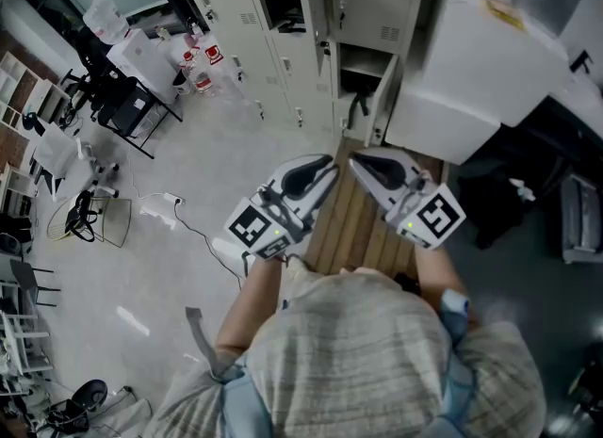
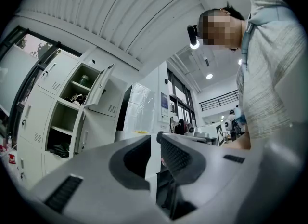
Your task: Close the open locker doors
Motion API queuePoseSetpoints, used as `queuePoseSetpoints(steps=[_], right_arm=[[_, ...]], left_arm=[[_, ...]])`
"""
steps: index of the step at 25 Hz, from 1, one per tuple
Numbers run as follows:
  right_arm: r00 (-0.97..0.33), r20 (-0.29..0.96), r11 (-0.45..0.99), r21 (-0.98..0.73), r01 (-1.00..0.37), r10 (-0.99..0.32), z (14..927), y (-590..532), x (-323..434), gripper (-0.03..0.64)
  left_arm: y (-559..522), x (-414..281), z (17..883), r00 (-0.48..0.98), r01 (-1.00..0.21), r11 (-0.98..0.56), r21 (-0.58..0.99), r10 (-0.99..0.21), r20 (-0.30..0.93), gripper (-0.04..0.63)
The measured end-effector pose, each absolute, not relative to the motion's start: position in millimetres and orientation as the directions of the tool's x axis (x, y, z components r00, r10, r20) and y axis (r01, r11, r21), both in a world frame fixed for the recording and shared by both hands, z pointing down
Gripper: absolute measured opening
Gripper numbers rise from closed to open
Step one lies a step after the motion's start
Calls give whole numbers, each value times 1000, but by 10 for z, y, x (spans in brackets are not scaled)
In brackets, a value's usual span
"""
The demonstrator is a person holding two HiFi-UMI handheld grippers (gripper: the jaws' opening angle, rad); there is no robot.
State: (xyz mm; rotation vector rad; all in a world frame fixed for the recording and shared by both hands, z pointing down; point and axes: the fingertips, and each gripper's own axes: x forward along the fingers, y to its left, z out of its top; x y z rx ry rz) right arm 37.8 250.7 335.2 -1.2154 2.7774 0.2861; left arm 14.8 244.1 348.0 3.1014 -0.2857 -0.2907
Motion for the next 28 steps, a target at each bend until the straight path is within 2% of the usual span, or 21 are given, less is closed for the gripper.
queuePoseSetpoints(steps=[14,28], right_arm=[[-654,-119,648,86,-757,-747,3546,2232,592,3],[-637,-87,634,62,-771,-766,3579,976,744,6]], left_arm=[[2152,350,3629,970,-148,-987,55,-156,-184,67],[908,470,3665,975,-125,-990,59,-133,-178,67]])
